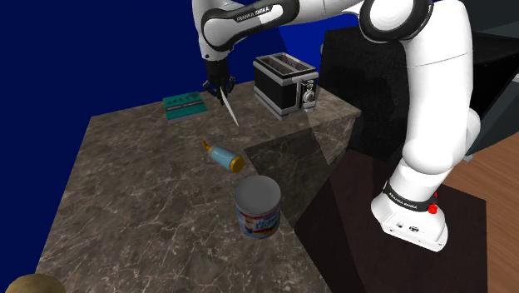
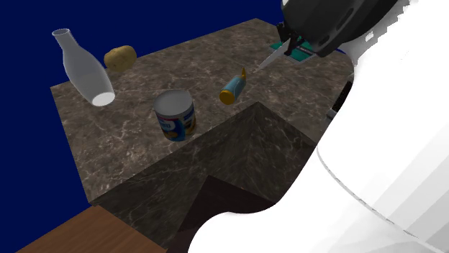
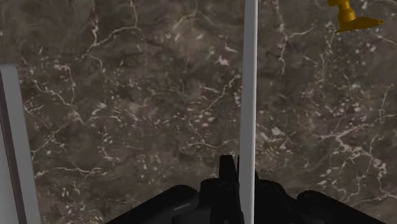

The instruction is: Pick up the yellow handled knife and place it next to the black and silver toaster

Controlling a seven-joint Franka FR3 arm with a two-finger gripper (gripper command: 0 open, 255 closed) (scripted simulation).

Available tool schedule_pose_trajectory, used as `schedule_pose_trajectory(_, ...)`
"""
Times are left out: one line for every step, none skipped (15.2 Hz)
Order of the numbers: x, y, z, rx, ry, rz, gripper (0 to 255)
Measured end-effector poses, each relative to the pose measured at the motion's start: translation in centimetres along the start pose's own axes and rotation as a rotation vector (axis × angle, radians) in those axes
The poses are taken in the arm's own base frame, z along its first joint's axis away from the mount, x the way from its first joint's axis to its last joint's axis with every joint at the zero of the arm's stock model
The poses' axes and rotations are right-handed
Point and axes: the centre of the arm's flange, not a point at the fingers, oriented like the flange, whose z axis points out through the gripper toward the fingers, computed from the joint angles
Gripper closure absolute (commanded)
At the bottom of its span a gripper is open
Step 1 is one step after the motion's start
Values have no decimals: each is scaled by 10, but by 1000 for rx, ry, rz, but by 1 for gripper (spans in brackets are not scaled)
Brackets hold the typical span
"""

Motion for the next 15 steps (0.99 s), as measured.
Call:
schedule_pose_trajectory(0,1,5,0,0,0,255)
schedule_pose_trajectory(0,1,10,0,0,0,255)
schedule_pose_trajectory(-1,1,15,0,0,0,255)
schedule_pose_trajectory(0,0,20,0,0,0,255)
schedule_pose_trajectory(-1,0,26,0,0,0,255)
schedule_pose_trajectory(-1,0,31,0,0,0,255)
schedule_pose_trajectory(0,0,36,0,0,0,255)
schedule_pose_trajectory(-1,0,41,0,0,0,255)
schedule_pose_trajectory(-1,0,47,0,0,0,255)
schedule_pose_trajectory(-1,-1,52,0,0,0,255)
schedule_pose_trajectory(-1,-1,58,0,0,0,255)
schedule_pose_trajectory(-1,0,63,0,0,0,255)
schedule_pose_trajectory(-1,0,68,0,0,0,255)
schedule_pose_trajectory(-1,0,73,0,0,0,255)
schedule_pose_trajectory(0,-1,78,0,0,0,255)
